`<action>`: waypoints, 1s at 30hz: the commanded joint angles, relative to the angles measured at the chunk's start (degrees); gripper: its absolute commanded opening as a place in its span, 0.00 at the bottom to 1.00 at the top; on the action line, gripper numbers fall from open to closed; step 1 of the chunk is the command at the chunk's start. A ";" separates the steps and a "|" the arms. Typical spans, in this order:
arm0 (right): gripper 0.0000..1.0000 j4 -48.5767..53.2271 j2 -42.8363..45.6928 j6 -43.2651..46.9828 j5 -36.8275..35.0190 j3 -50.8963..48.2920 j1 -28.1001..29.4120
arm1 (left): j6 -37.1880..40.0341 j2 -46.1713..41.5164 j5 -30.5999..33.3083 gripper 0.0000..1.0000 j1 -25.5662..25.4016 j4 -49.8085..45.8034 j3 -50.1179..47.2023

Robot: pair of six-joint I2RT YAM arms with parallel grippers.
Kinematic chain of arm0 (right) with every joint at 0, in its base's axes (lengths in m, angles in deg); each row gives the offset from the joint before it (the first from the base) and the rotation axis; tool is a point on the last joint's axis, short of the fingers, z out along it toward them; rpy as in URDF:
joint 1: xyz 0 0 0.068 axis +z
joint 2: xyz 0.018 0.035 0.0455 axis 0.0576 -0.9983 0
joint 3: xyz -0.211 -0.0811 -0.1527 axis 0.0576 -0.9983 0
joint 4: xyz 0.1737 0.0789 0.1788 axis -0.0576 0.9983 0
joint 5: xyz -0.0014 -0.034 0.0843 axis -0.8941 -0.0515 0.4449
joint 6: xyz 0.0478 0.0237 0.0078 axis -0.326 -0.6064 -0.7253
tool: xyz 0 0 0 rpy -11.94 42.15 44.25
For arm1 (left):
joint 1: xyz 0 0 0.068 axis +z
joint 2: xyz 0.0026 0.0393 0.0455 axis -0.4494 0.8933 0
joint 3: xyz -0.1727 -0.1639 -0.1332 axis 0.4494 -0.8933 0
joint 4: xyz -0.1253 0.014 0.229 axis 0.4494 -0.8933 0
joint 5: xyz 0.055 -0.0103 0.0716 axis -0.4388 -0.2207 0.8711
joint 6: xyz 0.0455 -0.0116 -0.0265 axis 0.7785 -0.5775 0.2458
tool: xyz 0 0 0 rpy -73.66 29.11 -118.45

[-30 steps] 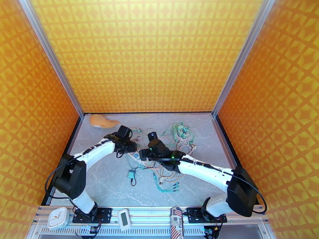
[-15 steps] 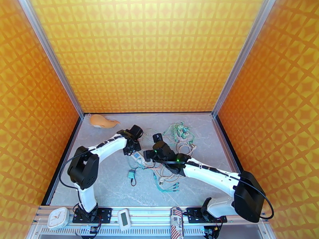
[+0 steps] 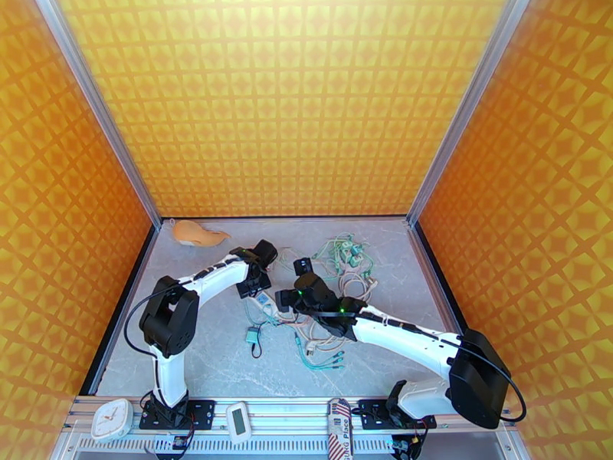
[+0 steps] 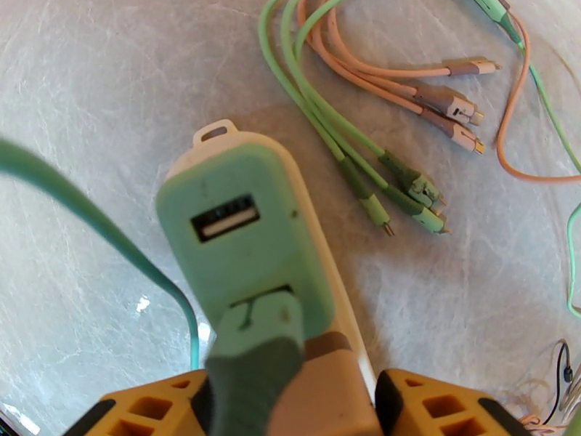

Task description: Pull the plug off the socket

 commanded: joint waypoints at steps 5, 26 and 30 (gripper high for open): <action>0.94 -2.85 -4.79 -0.44 5.73 1.90 -0.29 | 0.67 0.22 1.19 0.45 1.15 -0.91 -0.85; 0.47 -13.65 -24.96 -8.30 28.75 9.60 -7.98 | 6.45 -0.58 0.18 0.40 1.86 0.71 -1.15; 0.45 -14.40 -29.18 -9.13 32.97 12.38 -8.50 | 6.69 -0.57 -0.04 0.40 1.82 0.53 -0.56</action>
